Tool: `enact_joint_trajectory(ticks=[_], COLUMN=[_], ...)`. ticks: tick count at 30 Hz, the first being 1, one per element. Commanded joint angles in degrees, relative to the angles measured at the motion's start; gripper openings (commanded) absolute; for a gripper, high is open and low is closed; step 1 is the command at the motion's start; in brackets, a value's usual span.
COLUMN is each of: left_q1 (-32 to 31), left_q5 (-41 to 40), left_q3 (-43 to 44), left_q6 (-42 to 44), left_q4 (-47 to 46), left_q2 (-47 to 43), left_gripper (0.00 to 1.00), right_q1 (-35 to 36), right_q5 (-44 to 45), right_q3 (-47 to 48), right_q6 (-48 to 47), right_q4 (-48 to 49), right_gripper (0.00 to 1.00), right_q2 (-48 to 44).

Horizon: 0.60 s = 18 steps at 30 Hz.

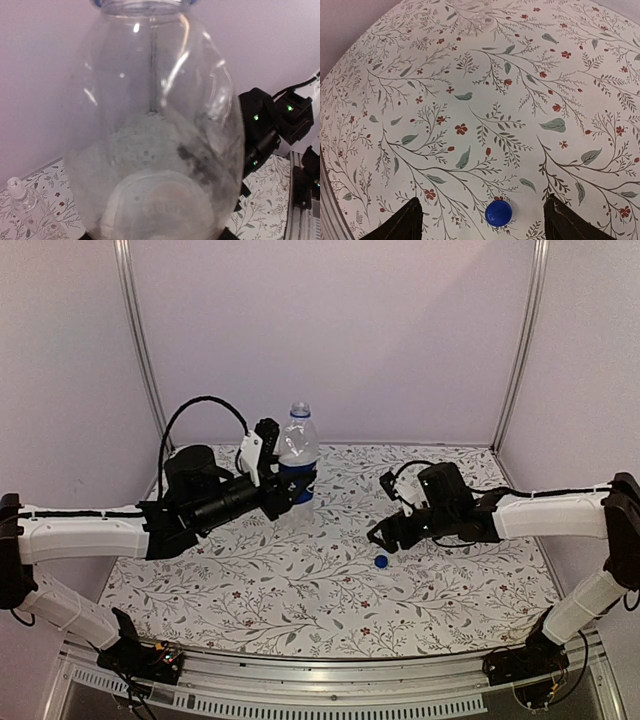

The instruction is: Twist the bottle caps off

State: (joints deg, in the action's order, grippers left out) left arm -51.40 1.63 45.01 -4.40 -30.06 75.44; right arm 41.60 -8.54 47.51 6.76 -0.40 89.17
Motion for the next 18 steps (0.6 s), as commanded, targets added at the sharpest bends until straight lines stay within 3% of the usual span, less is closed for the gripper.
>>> enact_joint_trajectory(ticks=[1,6,18], left_q1=[-0.76,-2.21,-3.79], left_q5=[2.73,6.84,10.5], left_q3=[1.4,2.59,5.15], left_q6=[1.36,3.17,4.32], left_q4=[1.33,2.72,5.61], left_q2=[1.2,2.69,5.57], left_gripper=[0.44,0.47,0.48], right_q1=[-0.24,0.01,3.43], right_q5=[-4.97,-10.54,-14.34], right_q3=[6.38,15.68,32.77], right_q6=[-0.6,-1.91,-1.67], right_q4=[-4.74,-10.15,-14.54], right_gripper=[0.87,0.98,0.99], right_q2=[-10.44,-16.28,-12.63])
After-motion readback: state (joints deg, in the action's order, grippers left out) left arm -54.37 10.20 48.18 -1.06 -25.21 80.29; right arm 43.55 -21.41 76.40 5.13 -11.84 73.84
